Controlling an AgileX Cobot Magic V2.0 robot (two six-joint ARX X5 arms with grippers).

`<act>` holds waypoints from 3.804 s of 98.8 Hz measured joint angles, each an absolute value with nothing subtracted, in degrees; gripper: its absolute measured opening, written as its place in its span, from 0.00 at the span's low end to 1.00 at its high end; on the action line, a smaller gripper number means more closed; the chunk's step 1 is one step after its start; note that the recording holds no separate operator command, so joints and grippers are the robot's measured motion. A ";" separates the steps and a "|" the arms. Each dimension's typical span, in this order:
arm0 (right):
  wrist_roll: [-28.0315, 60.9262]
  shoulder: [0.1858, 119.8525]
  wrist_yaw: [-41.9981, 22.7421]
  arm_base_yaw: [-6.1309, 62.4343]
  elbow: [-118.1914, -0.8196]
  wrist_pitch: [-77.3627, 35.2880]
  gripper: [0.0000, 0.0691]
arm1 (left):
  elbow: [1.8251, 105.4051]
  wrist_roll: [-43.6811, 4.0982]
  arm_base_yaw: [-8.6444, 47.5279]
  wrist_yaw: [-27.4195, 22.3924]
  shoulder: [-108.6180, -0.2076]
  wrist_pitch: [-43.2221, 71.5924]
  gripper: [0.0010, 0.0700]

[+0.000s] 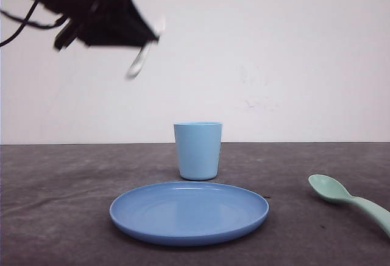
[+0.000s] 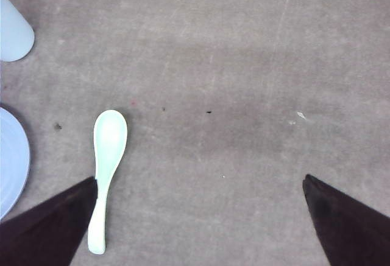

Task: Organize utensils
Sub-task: 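Lift the white fork with the left gripper and carry it over the cup, then release the fork into the blue cup and raise the left gripper, then lower the right gripper onto the mint-green spoon and grasp it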

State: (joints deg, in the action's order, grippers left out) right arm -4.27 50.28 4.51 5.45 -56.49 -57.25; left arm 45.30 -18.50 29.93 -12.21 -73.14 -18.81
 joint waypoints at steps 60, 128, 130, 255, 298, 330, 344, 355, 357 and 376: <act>-4.27 50.28 4.51 5.45 -56.49 -57.25 0.98 | 45.54 -7.73 32.93 -11.92 -91.88 -55.72 0.05; -4.27 50.28 4.51 5.45 -56.49 -57.67 0.98 | 49.60 -2.52 32.93 -11.92 -108.27 -58.54 0.05; -4.27 50.28 4.51 5.45 -56.49 -57.67 0.98 | 49.60 -2.52 32.93 -11.92 -108.27 -57.82 0.05; -4.27 50.28 4.51 5.45 -56.49 -58.57 0.98 | 49.58 -2.81 32.88 -11.92 -105.41 -50.35 0.38; -7.27 50.39 4.80 11.11 -54.37 -56.40 0.98 | 49.63 -5.41 25.69 -11.86 -72.66 -16.64 0.38; -12.91 52.80 3.14 20.36 -51.16 -52.86 0.98 | 49.63 -5.28 11.68 -11.46 -49.87 12.21 0.38; -14.61 56.12 0.56 24.40 -51.16 -51.05 0.98 | 49.63 -3.95 7.57 -8.62 -43.94 23.75 0.38; -16.08 59.64 -0.64 27.62 -51.16 -48.60 0.98 | 49.63 -2.11 6.26 -7.03 -41.71 30.81 0.38; -16.47 60.58 -1.08 28.21 -51.16 -47.88 0.98 | 49.63 -1.61 6.24 -6.74 -41.41 32.23 0.38; -19.40 68.58 -4.56 32.16 -51.16 -42.85 0.98 | 49.63 0.56 6.24 -6.44 -40.45 37.04 0.38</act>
